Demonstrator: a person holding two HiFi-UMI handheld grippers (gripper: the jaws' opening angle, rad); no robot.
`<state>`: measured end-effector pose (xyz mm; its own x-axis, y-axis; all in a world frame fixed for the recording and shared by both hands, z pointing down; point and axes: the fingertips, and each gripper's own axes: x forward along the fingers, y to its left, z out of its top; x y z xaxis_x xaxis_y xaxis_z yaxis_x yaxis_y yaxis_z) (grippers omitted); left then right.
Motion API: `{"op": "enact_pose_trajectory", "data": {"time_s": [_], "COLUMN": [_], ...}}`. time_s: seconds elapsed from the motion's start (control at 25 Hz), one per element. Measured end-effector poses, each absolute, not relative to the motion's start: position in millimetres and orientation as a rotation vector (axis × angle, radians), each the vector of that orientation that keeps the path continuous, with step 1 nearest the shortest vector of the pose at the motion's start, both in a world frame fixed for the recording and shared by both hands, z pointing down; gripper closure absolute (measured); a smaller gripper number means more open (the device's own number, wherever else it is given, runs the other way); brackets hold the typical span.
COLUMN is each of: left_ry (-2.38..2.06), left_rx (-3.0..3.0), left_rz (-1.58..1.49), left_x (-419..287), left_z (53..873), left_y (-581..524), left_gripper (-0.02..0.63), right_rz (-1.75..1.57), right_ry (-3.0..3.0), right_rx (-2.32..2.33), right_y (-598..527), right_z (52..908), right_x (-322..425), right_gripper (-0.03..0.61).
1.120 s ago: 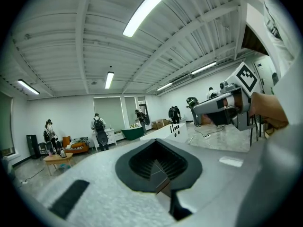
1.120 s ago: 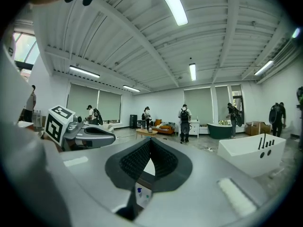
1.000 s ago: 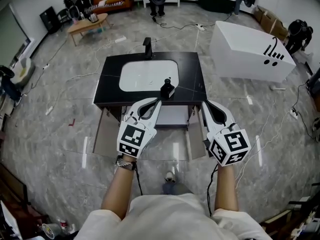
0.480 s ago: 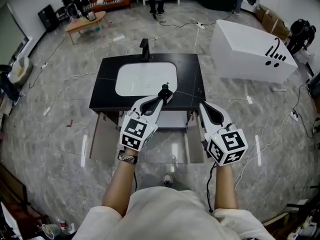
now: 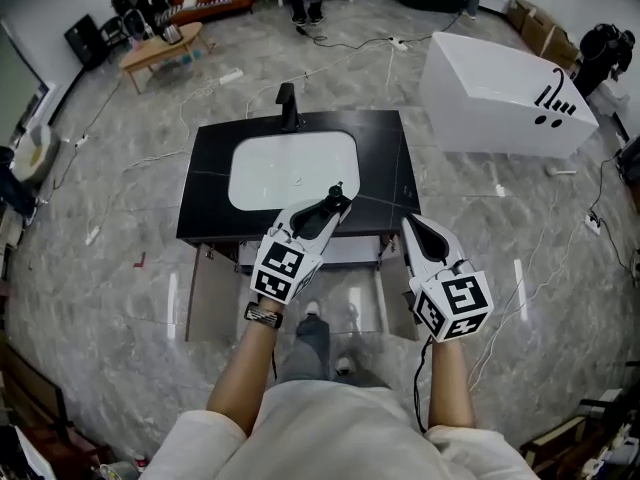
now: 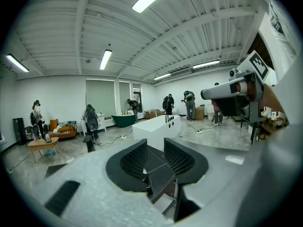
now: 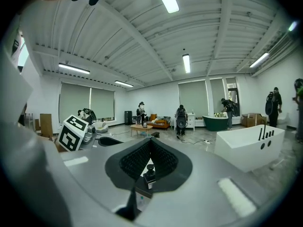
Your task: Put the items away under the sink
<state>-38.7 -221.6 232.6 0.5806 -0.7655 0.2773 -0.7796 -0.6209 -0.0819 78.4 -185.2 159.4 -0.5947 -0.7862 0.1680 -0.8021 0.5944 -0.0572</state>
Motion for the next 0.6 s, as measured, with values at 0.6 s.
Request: {"op": "enact_pose_trajectory", "data": {"time_s": [0.6], "left_ry": [-1.281], "left_rx": [2.734], "left_rz": [0.402], "left_x": [-52.8], "left_z": [307.2], "left_y": [-308.6], "left_gripper": [0.445], "right_rz": [0.316], "right_ry": [-2.579], "right_rx": [1.424], "right_y": [-245.3], "right_z": [220.4], "right_x": [59.2], "right_gripper": [0.572]}}
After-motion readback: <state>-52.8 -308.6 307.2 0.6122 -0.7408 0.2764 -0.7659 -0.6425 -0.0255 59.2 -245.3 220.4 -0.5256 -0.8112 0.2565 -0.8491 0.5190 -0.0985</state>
